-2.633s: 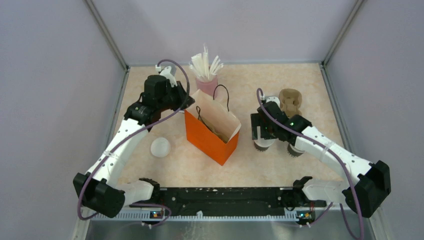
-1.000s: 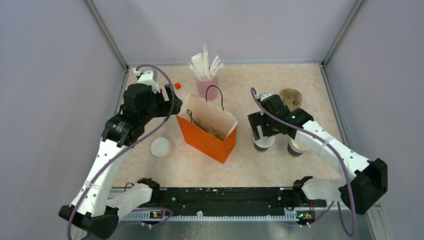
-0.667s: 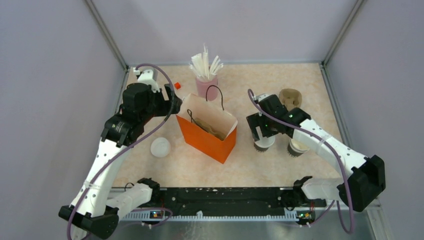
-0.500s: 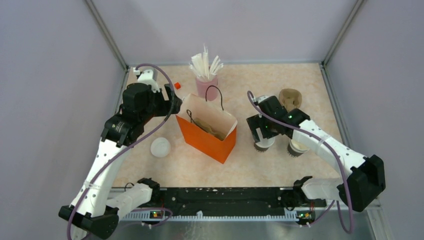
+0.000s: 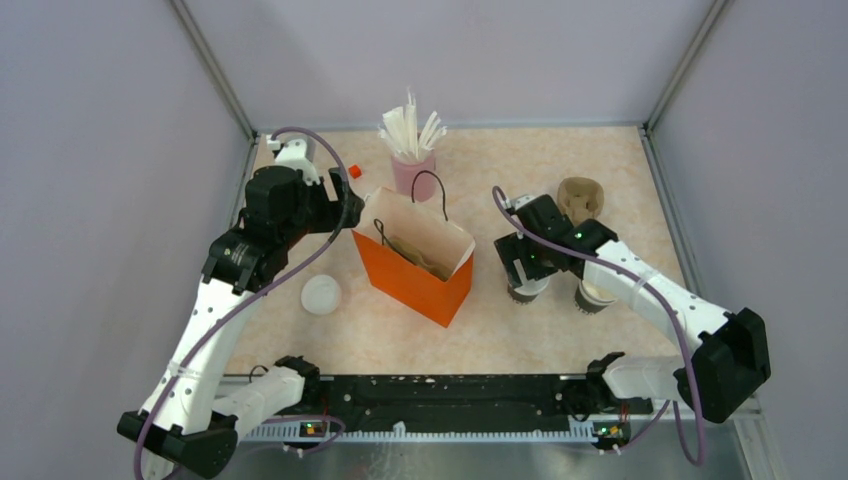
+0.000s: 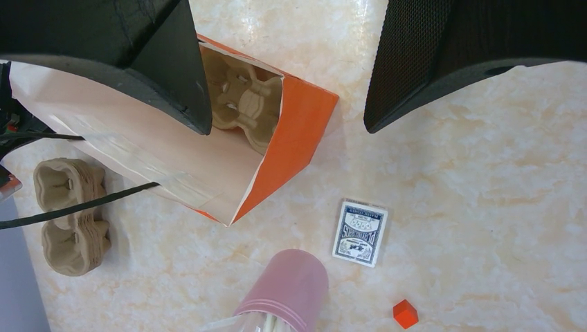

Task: Pack the takeout coffee

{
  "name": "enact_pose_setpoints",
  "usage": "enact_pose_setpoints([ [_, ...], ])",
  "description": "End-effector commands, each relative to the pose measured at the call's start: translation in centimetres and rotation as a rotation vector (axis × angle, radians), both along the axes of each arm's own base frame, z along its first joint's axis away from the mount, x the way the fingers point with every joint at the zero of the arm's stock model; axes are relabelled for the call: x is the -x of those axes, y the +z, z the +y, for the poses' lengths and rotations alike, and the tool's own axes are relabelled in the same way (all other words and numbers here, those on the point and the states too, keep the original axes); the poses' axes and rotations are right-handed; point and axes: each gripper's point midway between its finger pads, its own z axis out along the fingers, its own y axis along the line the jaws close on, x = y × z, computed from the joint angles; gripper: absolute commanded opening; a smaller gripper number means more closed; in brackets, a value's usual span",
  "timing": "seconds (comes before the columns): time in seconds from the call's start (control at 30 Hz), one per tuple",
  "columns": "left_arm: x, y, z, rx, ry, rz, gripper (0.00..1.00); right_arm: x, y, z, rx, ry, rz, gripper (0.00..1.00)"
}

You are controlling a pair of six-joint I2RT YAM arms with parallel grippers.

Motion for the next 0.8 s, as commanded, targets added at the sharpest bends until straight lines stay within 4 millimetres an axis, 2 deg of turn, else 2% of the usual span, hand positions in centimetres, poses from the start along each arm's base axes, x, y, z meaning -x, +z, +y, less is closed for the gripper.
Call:
enact_pose_setpoints([
  [0.0, -0.2, 2.2, 0.1, 0.015, 0.005, -0.073, 0.86, -0.2, 0.0, 0.1, -0.006, 0.002, 0.010, 0.82],
  [0.17, -0.4, 1.6, 0.2, 0.004, 0.009, -0.059, 0.85, -0.5, 0.5, 0.4, -0.017, 0.007, 0.001, 0.75],
  [0.3, -0.8, 1.9, 0.1, -0.009, 0.003, -0.057, 0.85, -0.8, 1.8, 0.5, -0.022, -0.001, -0.017, 0.70],
  [0.4, -1.4, 1.9, -0.3, -0.028, -0.017, -0.041, 0.85, -1.3, 4.0, 0.2, -0.020, -0.021, -0.058, 0.68],
  [0.53, -2.0, 0.5, -1.1, -0.053, -0.057, 0.033, 0.85, -1.3, 7.1, -0.1, -0.031, -0.025, -0.098, 0.68],
  [0.67, -2.3, 0.2, -1.3, -0.063, -0.070, 0.036, 0.85, -1.2, 9.7, -0.5, -0.040, -0.042, -0.131, 0.68],
  [0.77, -2.1, 0.1, -2.0, -0.050, -0.111, 0.039, 0.85, -1.1, 13.0, -0.3, -0.093, -0.054, -0.173, 0.68],
])
